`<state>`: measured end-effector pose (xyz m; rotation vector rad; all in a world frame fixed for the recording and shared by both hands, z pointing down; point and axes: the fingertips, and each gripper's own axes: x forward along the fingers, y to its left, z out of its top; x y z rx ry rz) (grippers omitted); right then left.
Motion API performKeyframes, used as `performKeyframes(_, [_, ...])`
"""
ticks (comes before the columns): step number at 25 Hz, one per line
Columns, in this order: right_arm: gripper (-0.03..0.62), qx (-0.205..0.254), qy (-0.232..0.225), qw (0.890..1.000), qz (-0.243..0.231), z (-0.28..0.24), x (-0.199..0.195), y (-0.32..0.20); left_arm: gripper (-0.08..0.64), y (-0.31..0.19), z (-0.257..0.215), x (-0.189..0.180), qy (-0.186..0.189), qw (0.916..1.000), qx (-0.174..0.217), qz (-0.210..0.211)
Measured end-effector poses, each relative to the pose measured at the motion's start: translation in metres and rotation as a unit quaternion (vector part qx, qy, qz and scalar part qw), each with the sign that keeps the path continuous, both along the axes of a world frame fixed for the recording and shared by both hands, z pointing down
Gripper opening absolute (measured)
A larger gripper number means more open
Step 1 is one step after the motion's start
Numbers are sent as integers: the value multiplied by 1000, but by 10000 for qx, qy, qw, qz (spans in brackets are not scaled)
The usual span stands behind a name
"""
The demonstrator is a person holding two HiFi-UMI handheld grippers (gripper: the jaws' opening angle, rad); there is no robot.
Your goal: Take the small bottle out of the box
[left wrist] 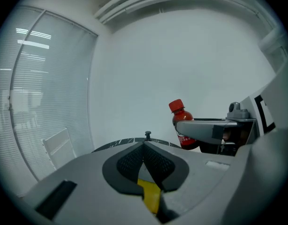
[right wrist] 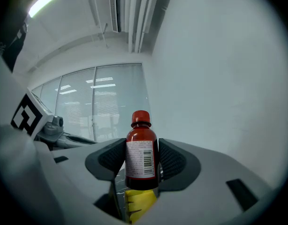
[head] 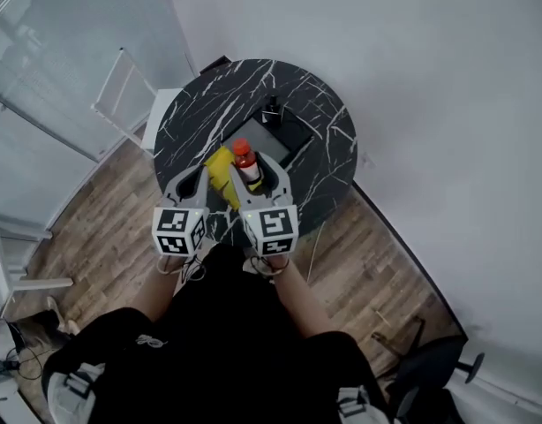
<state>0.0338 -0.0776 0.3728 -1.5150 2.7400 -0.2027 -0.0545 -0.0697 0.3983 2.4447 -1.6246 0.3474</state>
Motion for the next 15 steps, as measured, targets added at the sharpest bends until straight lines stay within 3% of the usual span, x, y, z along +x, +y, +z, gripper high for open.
performKeyframes(8, [207,619,91,9980,118,-56,9,14,-2,15,-55,-7,135,9981,597,-116])
performKeyframes(15, [207,913,-173,9956,132,-85,10,26,-2,31,-77,-13,197,9969,745,-159])
